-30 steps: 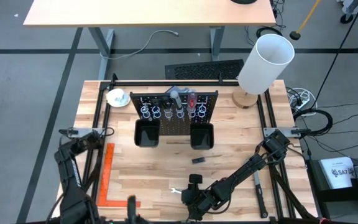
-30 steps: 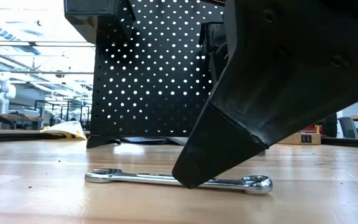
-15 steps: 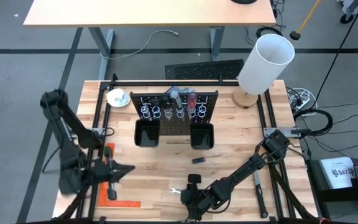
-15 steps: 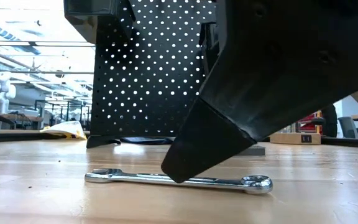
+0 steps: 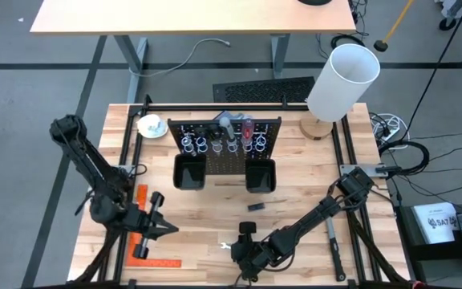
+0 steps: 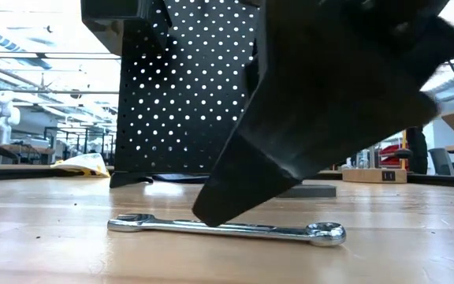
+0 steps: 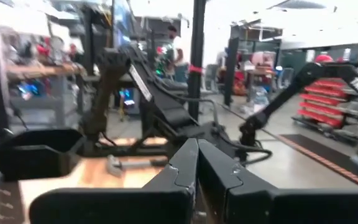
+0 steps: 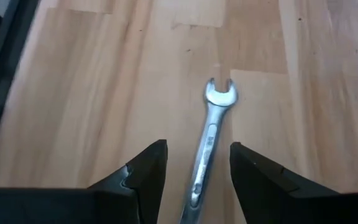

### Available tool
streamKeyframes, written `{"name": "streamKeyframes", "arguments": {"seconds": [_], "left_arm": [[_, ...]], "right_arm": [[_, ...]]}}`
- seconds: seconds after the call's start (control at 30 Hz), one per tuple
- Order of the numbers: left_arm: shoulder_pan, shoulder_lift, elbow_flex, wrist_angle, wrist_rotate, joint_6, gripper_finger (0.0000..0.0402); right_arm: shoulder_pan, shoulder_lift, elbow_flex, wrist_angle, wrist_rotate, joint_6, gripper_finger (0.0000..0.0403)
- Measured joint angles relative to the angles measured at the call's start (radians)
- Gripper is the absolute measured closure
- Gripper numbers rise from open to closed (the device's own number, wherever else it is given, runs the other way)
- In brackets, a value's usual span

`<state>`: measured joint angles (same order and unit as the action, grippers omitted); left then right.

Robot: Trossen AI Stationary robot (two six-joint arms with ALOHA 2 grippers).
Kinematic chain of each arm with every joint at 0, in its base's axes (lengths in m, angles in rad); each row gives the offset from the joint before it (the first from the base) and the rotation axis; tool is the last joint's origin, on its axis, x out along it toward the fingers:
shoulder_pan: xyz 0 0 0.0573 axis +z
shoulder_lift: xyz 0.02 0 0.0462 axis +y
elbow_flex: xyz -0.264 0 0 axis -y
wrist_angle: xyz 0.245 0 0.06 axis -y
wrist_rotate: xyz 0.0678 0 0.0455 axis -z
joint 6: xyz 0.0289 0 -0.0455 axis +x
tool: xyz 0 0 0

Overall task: Hang tools onto peg board
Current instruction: Hang the silver wrench on the black peg board

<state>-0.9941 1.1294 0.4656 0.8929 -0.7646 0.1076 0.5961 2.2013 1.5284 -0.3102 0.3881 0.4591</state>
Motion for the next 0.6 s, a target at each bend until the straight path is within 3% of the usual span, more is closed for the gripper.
{"name": "streamKeyframes", "arguments": {"seconds": [0.2,0.4,0.6], "left_arm": [[0.045,0.034,0.000,-0.021,0.068,-0.077,0.0387],[0.078,0.073,0.000,-0.009,0.074,-0.078,0.0386],[0.103,0.084,0.000,-0.002,0.075,-0.103,0.0386]], "right_arm": [[-0.021,0.000,0.000,-0.008,-0.030,-0.008,0.0236],[-0.045,0.000,0.000,-0.037,-0.100,0.028,0.0236],[-0.051,0.011,0.003,-0.065,-0.100,0.063,0.0252]]}}
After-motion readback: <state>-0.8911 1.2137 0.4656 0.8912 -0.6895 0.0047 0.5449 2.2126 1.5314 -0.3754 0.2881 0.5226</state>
